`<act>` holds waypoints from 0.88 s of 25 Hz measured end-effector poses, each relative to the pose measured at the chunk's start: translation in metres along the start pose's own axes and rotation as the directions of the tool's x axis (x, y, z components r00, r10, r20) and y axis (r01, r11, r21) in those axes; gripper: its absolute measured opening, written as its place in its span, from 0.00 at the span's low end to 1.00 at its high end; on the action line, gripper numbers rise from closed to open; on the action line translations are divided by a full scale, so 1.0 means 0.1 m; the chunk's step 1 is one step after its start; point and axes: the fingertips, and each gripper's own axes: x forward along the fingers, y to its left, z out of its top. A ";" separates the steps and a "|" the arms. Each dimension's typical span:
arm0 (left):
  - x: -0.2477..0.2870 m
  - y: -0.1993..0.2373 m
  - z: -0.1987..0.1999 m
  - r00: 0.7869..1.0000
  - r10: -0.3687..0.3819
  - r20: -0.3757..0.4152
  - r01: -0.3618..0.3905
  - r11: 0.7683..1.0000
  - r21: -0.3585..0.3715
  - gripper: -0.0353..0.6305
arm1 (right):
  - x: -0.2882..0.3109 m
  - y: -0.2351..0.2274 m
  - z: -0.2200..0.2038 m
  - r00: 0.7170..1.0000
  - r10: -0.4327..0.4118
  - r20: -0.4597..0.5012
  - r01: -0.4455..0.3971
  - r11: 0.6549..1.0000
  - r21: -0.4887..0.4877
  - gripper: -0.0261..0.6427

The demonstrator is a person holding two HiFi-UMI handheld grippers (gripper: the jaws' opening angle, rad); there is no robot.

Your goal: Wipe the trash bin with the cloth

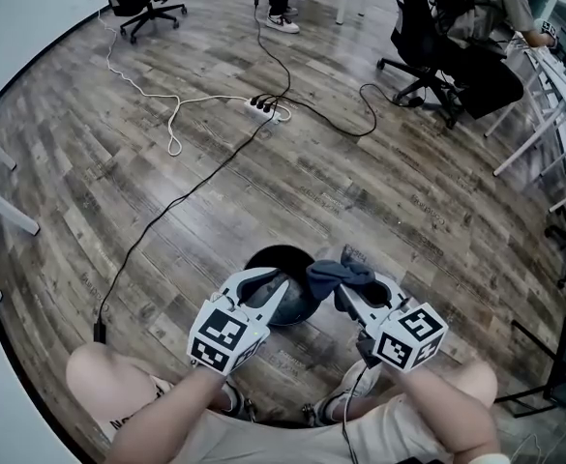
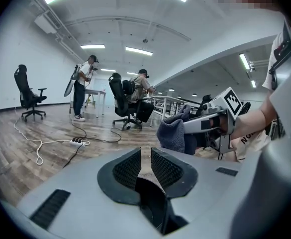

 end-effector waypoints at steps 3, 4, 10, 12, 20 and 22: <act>0.01 0.01 0.00 1.000 -0.003 0.000 0.003 1.000 -0.010 0.17 | 0.01 -0.02 -0.01 1.000 -0.004 -0.005 0.004 1.000 0.012 0.16; 0.01 0.00 0.00 1.000 -0.005 -0.001 0.005 1.000 -0.013 0.17 | 0.01 -0.02 -0.01 1.000 -0.004 -0.007 0.004 1.000 0.016 0.16; 0.03 -0.02 -0.01 1.000 -0.011 -0.007 0.011 1.000 -0.014 0.17 | 0.02 -0.03 -0.04 1.000 -0.010 -0.011 0.010 1.000 0.022 0.16; 0.03 -0.04 -0.02 1.000 -0.013 -0.008 0.013 1.000 -0.013 0.16 | 0.01 -0.02 -0.03 1.000 -0.007 -0.011 0.008 1.000 0.024 0.16; 0.04 -0.07 -0.02 0.999 -0.027 -0.019 0.026 0.999 -0.032 0.17 | 0.00 -0.02 -0.03 1.000 -0.007 -0.017 0.008 0.999 0.035 0.16; 0.05 -0.08 -0.03 0.999 -0.034 -0.018 0.033 0.999 -0.037 0.16 | 0.00 -0.02 -0.04 1.000 -0.007 -0.018 0.007 0.999 0.038 0.16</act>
